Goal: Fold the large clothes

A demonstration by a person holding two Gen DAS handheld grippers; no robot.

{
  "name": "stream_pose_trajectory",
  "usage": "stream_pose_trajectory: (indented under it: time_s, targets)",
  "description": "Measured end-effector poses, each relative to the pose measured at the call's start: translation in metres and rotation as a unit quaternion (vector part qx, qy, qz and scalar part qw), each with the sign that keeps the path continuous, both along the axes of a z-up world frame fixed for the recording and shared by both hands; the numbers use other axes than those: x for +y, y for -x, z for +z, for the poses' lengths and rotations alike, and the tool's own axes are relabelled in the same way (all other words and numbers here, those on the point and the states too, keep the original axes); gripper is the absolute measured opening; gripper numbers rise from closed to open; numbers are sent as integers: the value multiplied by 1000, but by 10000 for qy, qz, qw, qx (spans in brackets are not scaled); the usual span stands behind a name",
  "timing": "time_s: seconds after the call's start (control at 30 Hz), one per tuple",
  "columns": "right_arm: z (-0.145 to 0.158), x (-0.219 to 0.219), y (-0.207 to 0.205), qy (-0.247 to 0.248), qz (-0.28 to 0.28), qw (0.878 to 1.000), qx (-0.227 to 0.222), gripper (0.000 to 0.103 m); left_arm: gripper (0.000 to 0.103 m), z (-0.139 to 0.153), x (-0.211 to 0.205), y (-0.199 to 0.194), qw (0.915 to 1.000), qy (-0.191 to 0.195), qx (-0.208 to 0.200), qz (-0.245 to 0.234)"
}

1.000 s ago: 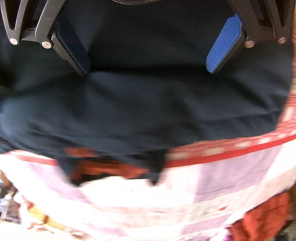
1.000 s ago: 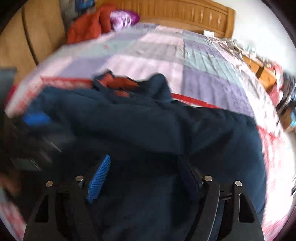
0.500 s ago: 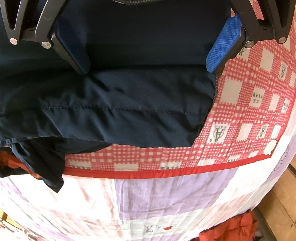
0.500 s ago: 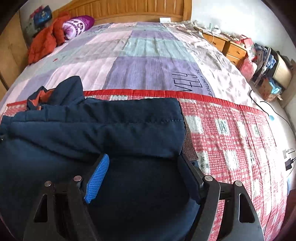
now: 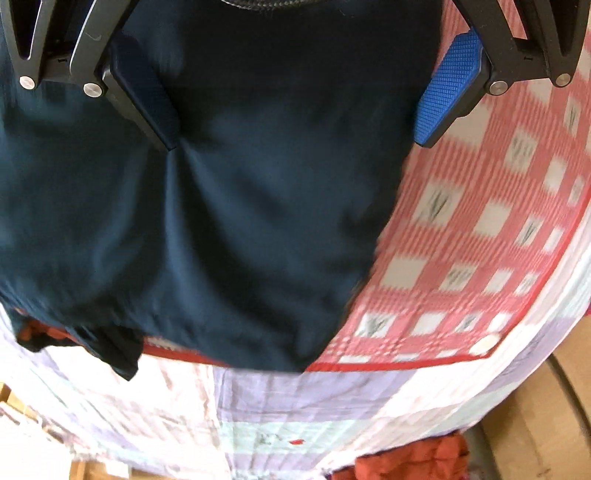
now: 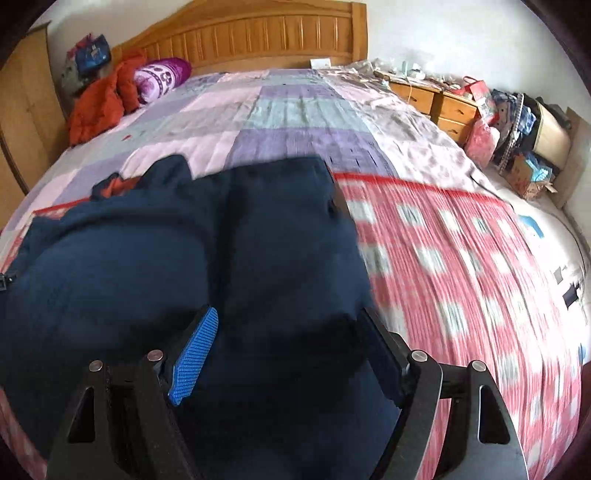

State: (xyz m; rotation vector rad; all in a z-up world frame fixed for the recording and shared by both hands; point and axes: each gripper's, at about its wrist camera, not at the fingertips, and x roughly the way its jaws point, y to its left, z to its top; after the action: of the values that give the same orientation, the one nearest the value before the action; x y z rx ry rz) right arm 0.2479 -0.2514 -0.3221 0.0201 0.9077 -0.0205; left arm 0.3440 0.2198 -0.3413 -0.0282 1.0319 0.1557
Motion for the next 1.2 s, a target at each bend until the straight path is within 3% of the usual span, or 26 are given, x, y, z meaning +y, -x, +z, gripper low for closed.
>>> stream_pose_trajectory:
  time_s: [0.07, 0.2, 0.33, 0.4, 0.53, 0.6, 0.67, 0.73, 0.83, 0.9, 0.97, 1.0, 1.03, 1.2]
  targets:
    - [-4, -9, 35, -46, -64, 10000, -16, 81, 103, -1, 9, 32, 10000, 40, -65, 58]
    - [-16, -45, 91, -337, -497, 9976, 337, 81, 103, -12, 29, 82, 9991, -333, 121, 245]
    - [5, -40, 120, 214, -719, 9972, 65, 81, 103, -3, 22, 115, 9987, -493, 35, 144]
    - [18, -12, 126, 134, -386, 9989, -241, 81, 103, 12, -10, 123, 9989, -267, -291, -251]
    - [13, 94, 125, 12, 1226, 9922, -237, 81, 103, 20, -96, 119, 9919, 246, -423, -1168]
    - [2, 131, 130, 276, 1826, 9827, -173, 80, 103, 9, -127, 118, 9871, 170, -295, -1564]
    - [-10, 135, 131, 661, 1922, 9791, -64, 79, 103, -4, -133, 121, 9843, -113, -288, -1739]
    - [-22, 101, 130, 804, 1589, 9840, 60, 79, 103, -14, -108, 122, 9883, -143, -244, -1500]
    - [-35, 1, 133, 572, 530, 9963, 357, 80, 103, -25, -54, 125, 9954, -250, -126, -911]
    - [-41, -50, 137, 665, -65, 9955, 668, 82, 103, -31, -16, 130, 9976, -296, -24, -622]
    - [-37, -82, 144, 482, -496, 9945, 786, 82, 103, -30, 1, 132, 9959, -765, 65, -469]
    - [-32, -83, 149, 766, -547, 9928, 743, 82, 103, -31, 10, 134, 9946, -961, 155, -352]
    - [-28, -81, 152, 889, -515, 9923, 698, 81, 103, -32, 21, 137, 9953, -919, 199, -226]
    - [-6, -34, 168, 686, 13, 9975, 187, 81, 103, -31, 33, 156, 9966, -773, 259, 144]
